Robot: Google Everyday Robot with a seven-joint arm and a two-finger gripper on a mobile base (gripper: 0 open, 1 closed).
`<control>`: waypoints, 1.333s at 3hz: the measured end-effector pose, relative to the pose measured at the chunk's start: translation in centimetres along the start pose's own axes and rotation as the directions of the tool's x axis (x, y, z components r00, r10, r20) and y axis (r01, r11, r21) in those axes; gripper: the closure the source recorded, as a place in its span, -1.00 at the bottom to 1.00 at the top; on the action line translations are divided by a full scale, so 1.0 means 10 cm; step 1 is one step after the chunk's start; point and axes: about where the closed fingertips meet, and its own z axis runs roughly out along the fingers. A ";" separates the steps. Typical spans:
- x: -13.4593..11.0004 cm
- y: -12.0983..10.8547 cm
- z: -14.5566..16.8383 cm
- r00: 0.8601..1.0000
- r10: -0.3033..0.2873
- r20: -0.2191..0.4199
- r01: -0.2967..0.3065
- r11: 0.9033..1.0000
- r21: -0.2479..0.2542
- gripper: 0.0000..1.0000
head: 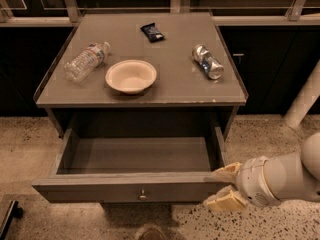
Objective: Close top drawer
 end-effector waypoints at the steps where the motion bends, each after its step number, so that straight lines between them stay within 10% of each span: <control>1: 0.00 0.00 0.00 1.000 0.000 0.000 0.000 1.000 0.000 0.28; 2: 0.00 0.00 0.00 1.000 0.000 0.000 0.000 1.000 0.000 0.76; 4: 0.32 0.14 0.85 0.973 0.095 0.210 -0.096 0.995 -0.007 1.00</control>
Offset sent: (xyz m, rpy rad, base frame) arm 0.0000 0.0000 0.0000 0.0000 0.0000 0.0000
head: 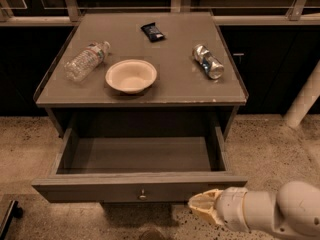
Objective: Close top drawer
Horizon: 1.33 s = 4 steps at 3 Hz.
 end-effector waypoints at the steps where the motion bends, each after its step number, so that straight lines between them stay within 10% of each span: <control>1: 0.30 -0.09 0.50 0.997 0.033 0.067 -0.035 0.999 0.032 1.00; 4: 0.30 -0.58 0.82 0.994 0.014 0.109 -0.035 0.981 0.192 1.00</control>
Offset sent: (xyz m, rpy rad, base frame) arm 0.1248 -0.0099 -0.1214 -0.0428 -0.2441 -0.3587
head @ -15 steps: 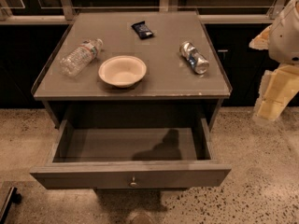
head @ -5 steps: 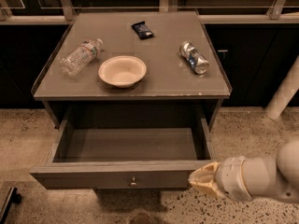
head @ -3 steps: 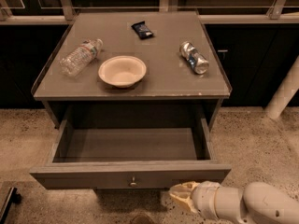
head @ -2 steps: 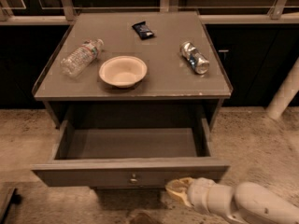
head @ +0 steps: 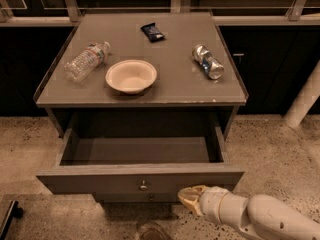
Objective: Close top drawer
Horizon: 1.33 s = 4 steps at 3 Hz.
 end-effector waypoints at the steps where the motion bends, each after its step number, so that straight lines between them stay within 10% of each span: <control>1: -0.03 -0.06 0.03 1.000 -0.007 0.004 0.007 1.000 0.029 1.00; 3: -0.22 -0.32 0.06 0.999 -0.050 0.011 0.048 0.990 0.132 1.00; 4: -0.55 -0.61 0.03 0.993 -0.115 0.013 0.109 0.967 0.232 1.00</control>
Offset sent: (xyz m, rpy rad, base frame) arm 0.1497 -0.0550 0.0820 -0.2993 -0.4058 -0.3833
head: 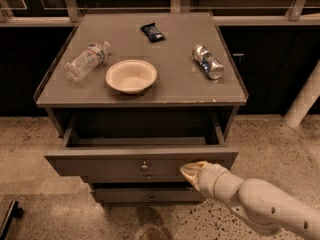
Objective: Close top drawer
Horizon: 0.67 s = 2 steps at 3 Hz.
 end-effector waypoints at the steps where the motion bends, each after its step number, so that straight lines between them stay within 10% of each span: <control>1: 0.00 0.01 -0.01 1.000 -0.001 0.000 0.001 1.000 0.003 1.00; 2: 0.00 -0.01 0.05 0.999 -0.047 0.023 0.045 0.997 0.059 1.00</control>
Offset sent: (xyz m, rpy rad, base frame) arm 0.0155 0.0033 -0.0103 -0.1450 -0.2923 -0.0944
